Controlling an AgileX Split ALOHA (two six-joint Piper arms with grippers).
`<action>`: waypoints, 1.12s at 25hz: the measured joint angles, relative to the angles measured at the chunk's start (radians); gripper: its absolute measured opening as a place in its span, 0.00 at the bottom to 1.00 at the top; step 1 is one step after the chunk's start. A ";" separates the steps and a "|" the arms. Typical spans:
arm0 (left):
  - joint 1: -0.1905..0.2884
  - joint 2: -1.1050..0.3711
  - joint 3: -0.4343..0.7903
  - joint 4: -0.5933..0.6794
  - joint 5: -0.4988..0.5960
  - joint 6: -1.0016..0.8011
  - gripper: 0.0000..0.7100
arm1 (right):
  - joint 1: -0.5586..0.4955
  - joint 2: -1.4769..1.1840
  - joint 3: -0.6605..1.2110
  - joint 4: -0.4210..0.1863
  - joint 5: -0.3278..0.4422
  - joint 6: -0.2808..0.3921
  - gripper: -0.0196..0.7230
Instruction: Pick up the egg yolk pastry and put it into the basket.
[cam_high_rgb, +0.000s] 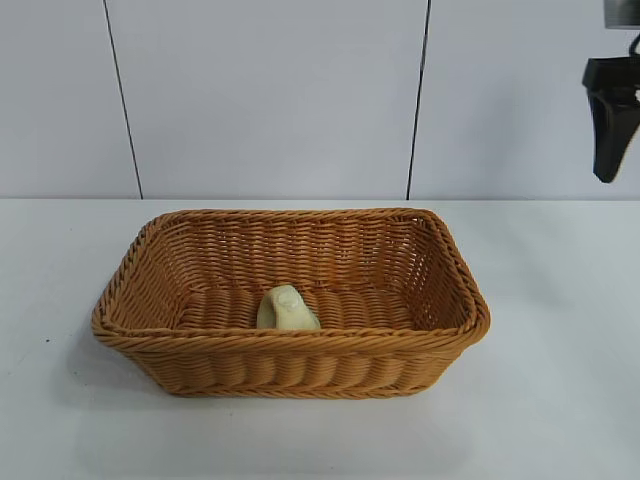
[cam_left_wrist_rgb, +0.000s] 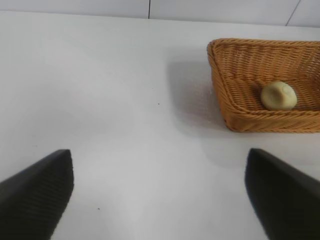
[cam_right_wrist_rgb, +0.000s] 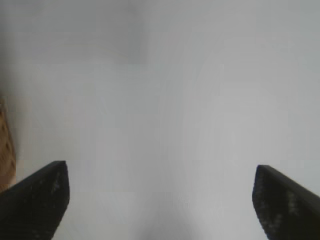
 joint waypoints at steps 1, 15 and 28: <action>0.000 0.000 0.000 0.000 0.000 0.000 0.97 | 0.000 -0.050 0.055 0.001 0.002 0.000 0.96; 0.000 0.000 0.000 0.000 0.000 0.000 0.97 | 0.000 -0.782 0.650 0.044 -0.112 -0.037 0.96; 0.000 0.000 0.000 0.000 0.000 0.000 0.97 | 0.000 -1.388 0.852 0.056 -0.194 -0.074 0.96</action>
